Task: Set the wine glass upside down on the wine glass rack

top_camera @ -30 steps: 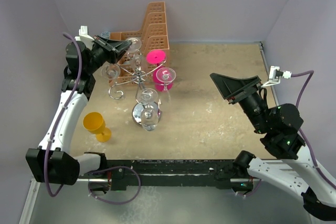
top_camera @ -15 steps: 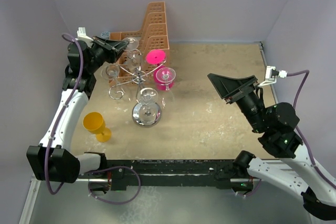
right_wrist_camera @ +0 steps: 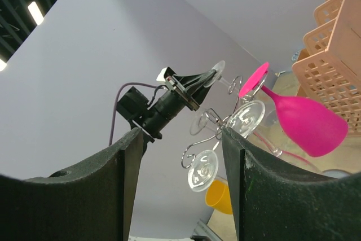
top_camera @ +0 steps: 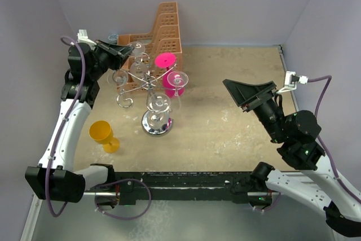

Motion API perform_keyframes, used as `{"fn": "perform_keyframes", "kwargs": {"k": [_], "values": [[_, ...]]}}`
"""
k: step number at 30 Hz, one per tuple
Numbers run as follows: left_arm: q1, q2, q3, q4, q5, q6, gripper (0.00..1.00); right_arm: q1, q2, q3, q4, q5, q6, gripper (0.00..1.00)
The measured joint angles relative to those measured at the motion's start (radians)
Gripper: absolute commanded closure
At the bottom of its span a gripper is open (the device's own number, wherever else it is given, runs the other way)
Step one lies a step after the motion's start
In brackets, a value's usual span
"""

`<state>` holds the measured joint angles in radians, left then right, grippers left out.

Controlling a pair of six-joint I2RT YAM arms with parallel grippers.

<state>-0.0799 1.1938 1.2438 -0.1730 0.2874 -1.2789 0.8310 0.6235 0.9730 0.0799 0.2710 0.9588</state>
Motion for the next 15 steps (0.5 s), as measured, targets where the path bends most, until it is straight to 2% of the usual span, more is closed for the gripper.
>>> {"fn": "perform_keyframes", "kwargs": {"k": [15], "values": [[-0.028,0.041,0.112,-0.19,-0.091,0.072,0.98,0.0,-0.002,-0.016,0.002,0.0,0.003,0.4]]}}
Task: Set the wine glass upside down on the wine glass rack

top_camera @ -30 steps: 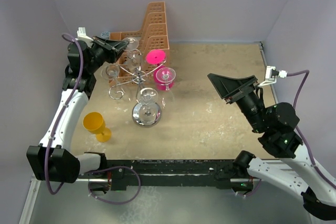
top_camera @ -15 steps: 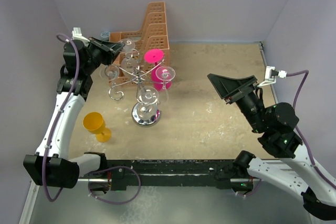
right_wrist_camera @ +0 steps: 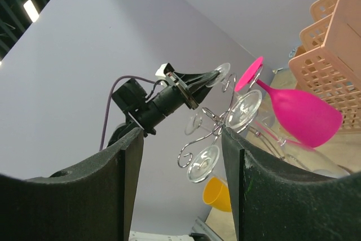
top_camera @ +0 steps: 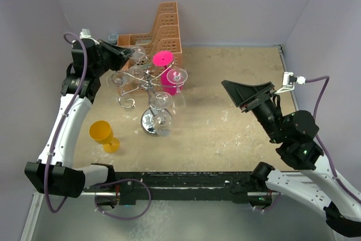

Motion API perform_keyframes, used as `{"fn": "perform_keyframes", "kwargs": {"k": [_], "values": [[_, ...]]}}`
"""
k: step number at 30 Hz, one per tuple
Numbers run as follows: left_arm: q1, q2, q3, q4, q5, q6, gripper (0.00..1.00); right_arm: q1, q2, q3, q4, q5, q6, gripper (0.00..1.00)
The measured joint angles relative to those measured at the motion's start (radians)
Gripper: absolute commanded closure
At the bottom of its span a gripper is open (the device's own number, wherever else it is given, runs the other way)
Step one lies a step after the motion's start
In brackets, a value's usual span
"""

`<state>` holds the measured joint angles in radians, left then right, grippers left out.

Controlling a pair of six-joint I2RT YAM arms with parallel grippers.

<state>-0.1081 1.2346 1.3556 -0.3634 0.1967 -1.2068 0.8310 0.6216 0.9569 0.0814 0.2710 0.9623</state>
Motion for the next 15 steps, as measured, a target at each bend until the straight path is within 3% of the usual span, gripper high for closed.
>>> {"fn": "perform_keyframes", "kwargs": {"k": [5,15], "values": [[-0.018,0.009,0.001,-0.055,-0.033,0.015,0.95,0.0,0.0,-0.006,0.0,0.0,0.0,0.4],[-0.019,0.011,0.045,-0.127,-0.093,0.042,0.75,0.0,-0.01,-0.01,-0.001,0.001,0.005,0.41]]}}
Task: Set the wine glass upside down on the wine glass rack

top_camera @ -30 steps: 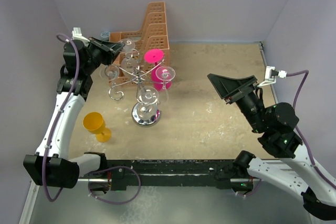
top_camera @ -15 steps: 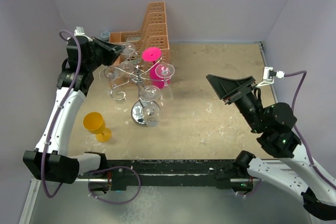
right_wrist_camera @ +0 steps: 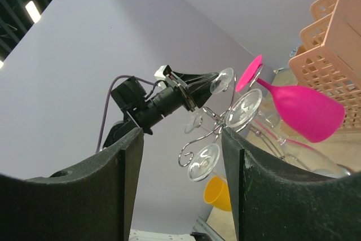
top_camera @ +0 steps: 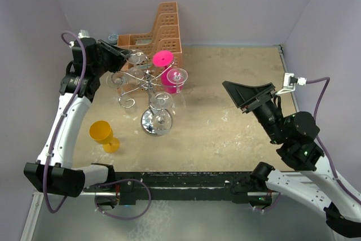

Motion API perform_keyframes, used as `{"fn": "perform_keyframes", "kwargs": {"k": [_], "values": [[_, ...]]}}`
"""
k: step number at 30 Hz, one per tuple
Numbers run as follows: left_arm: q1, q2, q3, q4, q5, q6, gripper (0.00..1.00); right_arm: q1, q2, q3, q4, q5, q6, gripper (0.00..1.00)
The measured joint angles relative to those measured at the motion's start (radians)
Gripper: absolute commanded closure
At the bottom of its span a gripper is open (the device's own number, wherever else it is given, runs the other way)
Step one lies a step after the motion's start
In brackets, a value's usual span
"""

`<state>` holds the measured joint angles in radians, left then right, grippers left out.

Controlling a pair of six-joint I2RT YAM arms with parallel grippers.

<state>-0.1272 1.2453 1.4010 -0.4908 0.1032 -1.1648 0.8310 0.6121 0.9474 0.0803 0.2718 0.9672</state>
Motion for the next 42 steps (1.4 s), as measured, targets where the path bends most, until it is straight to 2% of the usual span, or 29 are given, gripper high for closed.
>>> {"fn": "perform_keyframes", "kwargs": {"k": [7,16,22,31,35,42], "values": [[0.0,0.004,0.038,-0.036,-0.033,0.026,0.63,0.0,-0.015,-0.001,0.0,0.005,0.002,0.4],[0.0,0.056,0.175,-0.126,-0.103,0.177,0.58,0.0,-0.018,-0.001,-0.001,0.007,0.002,0.34],[0.0,0.06,0.235,-0.193,-0.216,0.286,0.56,0.0,-0.02,-0.002,-0.002,0.008,0.002,0.34],[0.0,0.014,0.282,-0.306,-0.457,0.458,0.54,0.0,-0.032,-0.007,-0.015,0.023,0.002,0.36],[0.0,-0.112,0.193,-0.332,-0.535,0.515,0.54,0.0,-0.029,-0.007,-0.046,0.08,-0.01,0.37],[0.0,-0.382,-0.112,-0.473,-0.622,0.525,0.54,0.0,0.038,-0.007,-0.105,0.134,-0.022,0.38]]}}
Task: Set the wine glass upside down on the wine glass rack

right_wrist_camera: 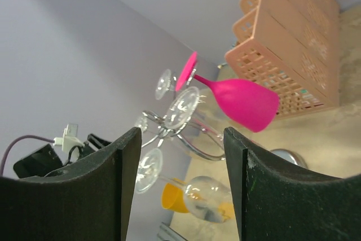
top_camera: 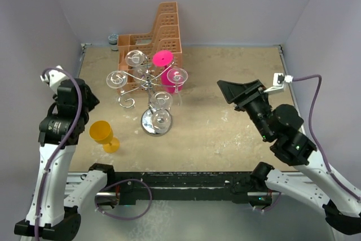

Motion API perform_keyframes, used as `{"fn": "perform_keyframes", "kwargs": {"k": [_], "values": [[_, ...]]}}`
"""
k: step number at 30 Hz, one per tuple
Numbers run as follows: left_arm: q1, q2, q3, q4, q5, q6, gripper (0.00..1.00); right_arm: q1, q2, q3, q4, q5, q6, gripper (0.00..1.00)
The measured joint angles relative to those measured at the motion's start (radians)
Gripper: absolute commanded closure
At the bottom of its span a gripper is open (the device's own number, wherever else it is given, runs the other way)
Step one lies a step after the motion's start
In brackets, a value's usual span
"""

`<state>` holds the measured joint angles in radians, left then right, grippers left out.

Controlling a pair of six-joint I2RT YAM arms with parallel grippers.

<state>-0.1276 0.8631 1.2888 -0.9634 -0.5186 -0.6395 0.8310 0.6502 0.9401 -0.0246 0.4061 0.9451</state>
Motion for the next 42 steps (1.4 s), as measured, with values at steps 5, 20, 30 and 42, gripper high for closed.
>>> {"fn": "perform_keyframes", "kwargs": {"k": [5,20,30,42], "values": [[0.0,-0.065,-0.13,-0.1,0.035,-0.025,0.54,0.0,0.059,0.0,-0.023,0.003,-0.01,0.39],[0.0,-0.108,-0.302,-0.169,0.246,-0.002,0.54,0.0,0.122,-0.026,-0.007,0.005,0.025,0.41],[0.0,-0.036,-0.392,-0.07,0.294,0.003,0.68,0.0,0.127,-0.026,-0.002,0.005,0.039,0.41],[0.0,-0.018,-0.371,-0.121,0.169,-0.004,1.0,0.0,0.098,-0.026,0.004,0.003,0.039,0.42]]}}
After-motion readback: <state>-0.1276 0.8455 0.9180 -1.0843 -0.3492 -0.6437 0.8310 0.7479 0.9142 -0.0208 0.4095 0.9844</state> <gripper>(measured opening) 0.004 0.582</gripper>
